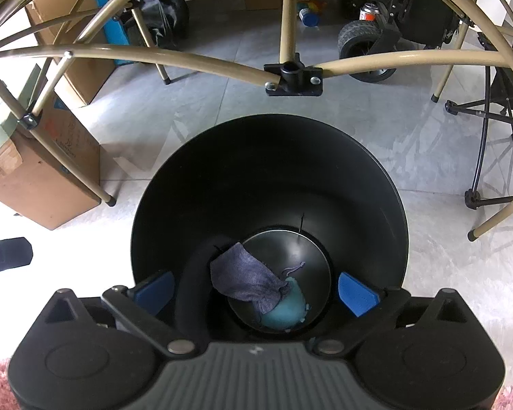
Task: Collect trash
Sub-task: 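Move the right tool over the bin and release the purple pouch, then return both tools to the table and grasp the lavender sock with the left tool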
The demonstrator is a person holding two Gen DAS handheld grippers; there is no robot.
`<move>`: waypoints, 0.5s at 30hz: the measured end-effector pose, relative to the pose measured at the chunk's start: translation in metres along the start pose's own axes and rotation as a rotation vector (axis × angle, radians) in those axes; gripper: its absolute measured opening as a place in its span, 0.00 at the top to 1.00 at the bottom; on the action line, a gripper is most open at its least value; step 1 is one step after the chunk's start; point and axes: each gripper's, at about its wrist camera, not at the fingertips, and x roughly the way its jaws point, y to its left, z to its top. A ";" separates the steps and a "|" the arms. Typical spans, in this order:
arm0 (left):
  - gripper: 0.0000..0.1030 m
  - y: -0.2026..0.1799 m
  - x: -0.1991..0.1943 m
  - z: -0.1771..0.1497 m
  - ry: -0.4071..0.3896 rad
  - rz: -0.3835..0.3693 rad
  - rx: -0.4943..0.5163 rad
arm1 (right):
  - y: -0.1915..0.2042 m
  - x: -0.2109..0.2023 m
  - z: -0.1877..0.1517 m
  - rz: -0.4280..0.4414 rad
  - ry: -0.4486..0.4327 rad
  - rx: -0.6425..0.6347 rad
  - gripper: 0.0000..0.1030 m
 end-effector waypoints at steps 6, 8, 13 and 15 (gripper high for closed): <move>0.00 -0.001 -0.006 0.002 -0.013 -0.005 0.000 | -0.001 -0.006 0.000 0.015 -0.014 -0.005 0.00; 0.00 -0.002 -0.009 0.002 -0.022 -0.008 0.003 | -0.002 -0.010 0.000 0.017 -0.030 -0.010 0.00; 0.00 -0.006 -0.019 0.002 -0.051 -0.014 0.013 | -0.006 -0.024 -0.001 0.024 -0.060 -0.013 0.00; 0.00 -0.007 -0.025 0.002 -0.069 -0.018 0.015 | -0.009 -0.032 -0.001 0.030 -0.077 -0.010 0.00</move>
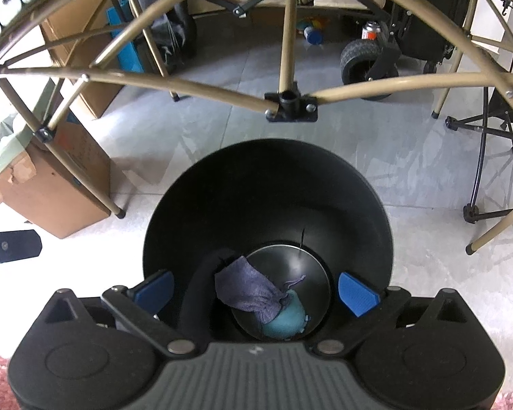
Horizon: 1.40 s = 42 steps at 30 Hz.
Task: Collect trash
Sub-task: 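Return both tools to the table and grasp the lavender sock with the left tool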
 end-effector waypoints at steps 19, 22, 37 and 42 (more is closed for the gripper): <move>0.00 -0.034 -0.080 0.013 -0.261 -0.107 0.023 | -0.033 -0.121 0.012 0.063 -0.311 -0.021 0.00; 0.00 -0.045 -0.094 0.019 -0.309 -0.117 0.041 | -0.042 -0.145 0.020 0.066 -0.384 -0.015 0.00; 0.00 -0.094 -0.131 0.067 -0.467 -0.148 0.105 | -0.083 -0.195 0.086 0.022 -0.614 0.030 0.00; 0.00 -0.115 -0.129 0.092 -0.490 -0.158 0.126 | -0.095 -0.201 0.110 0.007 -0.667 0.051 0.00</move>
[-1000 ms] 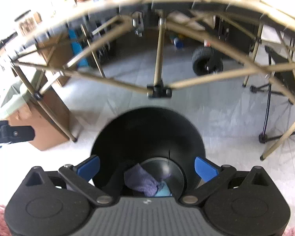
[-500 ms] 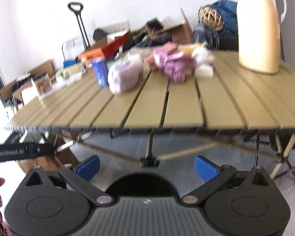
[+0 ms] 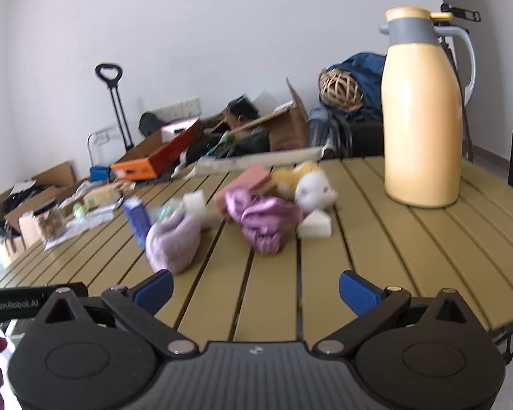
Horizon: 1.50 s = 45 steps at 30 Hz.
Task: Collect trash
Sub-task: 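Return both tools to the table and grasp the lavender sock with the left tool, then grasp the pink satin scrunchie with the right tool while the left tool holds the sock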
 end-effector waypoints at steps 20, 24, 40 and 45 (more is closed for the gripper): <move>0.00 -0.052 0.093 0.034 0.038 -0.031 0.022 | -0.042 0.081 0.030 -0.070 -0.076 0.143 0.00; 0.00 -0.063 0.108 0.035 0.022 -0.024 0.051 | -0.047 0.092 0.027 -0.052 -0.072 0.178 0.00; 0.66 -0.061 0.126 0.035 0.040 -0.051 0.014 | -0.025 0.104 0.025 -0.066 -0.079 0.107 0.00; 0.66 -0.042 0.109 0.043 0.009 -0.073 -0.022 | -0.009 0.111 0.028 -0.087 -0.073 0.049 0.00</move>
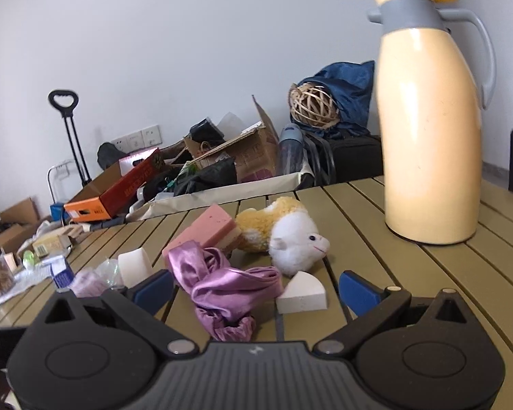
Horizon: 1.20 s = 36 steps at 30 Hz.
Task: Collect trash
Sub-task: 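Grasp the pink satin scrunchie with the right tool while the left tool holds the sock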
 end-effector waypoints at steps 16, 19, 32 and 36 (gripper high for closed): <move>0.66 0.051 -0.033 0.015 -0.088 0.055 -0.029 | 0.050 0.057 0.018 -0.065 0.103 -0.129 0.00; 0.66 0.058 -0.031 0.016 -0.079 0.066 -0.043 | 0.053 0.068 0.018 -0.073 0.145 -0.156 0.00; 0.66 0.058 -0.026 0.016 -0.072 0.076 -0.044 | 0.059 0.110 0.005 -0.096 0.280 -0.240 0.00; 0.66 0.057 -0.026 0.016 -0.070 0.076 -0.044 | 0.056 0.114 0.005 -0.084 0.298 -0.227 0.00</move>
